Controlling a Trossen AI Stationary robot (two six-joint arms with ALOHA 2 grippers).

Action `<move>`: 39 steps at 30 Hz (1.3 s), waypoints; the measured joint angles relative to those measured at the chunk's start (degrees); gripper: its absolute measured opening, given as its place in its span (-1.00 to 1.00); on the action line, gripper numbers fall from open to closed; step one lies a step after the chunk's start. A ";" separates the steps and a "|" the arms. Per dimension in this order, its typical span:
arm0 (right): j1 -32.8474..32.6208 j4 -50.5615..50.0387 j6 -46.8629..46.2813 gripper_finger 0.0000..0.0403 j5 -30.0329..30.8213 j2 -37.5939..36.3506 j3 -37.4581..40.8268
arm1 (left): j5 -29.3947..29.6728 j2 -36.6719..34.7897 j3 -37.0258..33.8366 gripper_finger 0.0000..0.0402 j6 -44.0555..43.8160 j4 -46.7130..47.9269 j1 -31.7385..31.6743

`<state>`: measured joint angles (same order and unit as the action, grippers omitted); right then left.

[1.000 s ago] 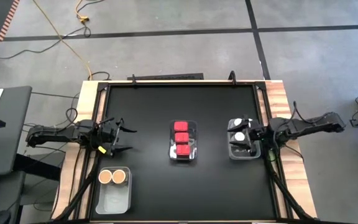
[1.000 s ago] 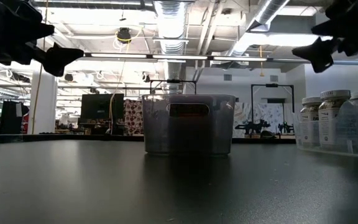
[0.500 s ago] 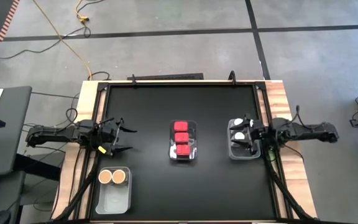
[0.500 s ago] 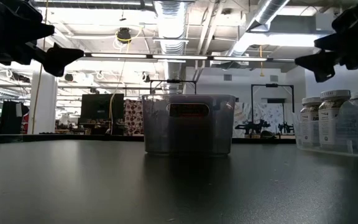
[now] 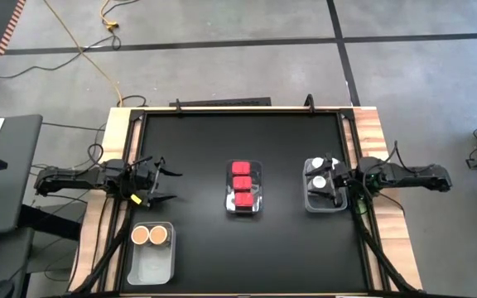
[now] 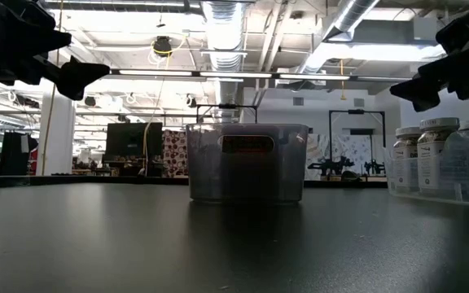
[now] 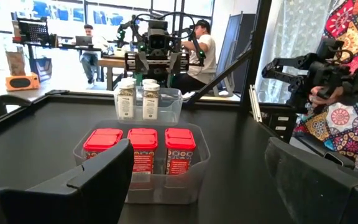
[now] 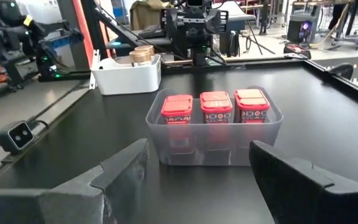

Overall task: Sort spices by type
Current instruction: Return to Home Position

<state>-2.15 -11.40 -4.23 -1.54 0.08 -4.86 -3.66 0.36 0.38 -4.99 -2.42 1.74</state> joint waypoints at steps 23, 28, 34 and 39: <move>0.07 -1.27 -4.79 0.52 0.02 0.00 -0.09 | -0.04 0.00 0.00 0.72 0.01 0.00 0.01; 0.07 -1.31 -1.87 0.52 0.04 0.00 -0.07 | -0.04 0.00 0.00 0.72 0.00 0.00 0.00; 0.05 -1.33 1.09 0.52 0.04 0.00 -0.04 | -0.04 0.00 0.00 0.72 0.01 -0.01 0.00; 0.06 -1.36 1.10 0.52 0.04 0.00 -0.02 | -0.04 0.00 0.00 0.72 0.00 0.00 0.00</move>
<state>-2.09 -12.75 -3.13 -1.50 0.08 -4.89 -3.70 0.36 0.38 -4.99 -2.42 1.75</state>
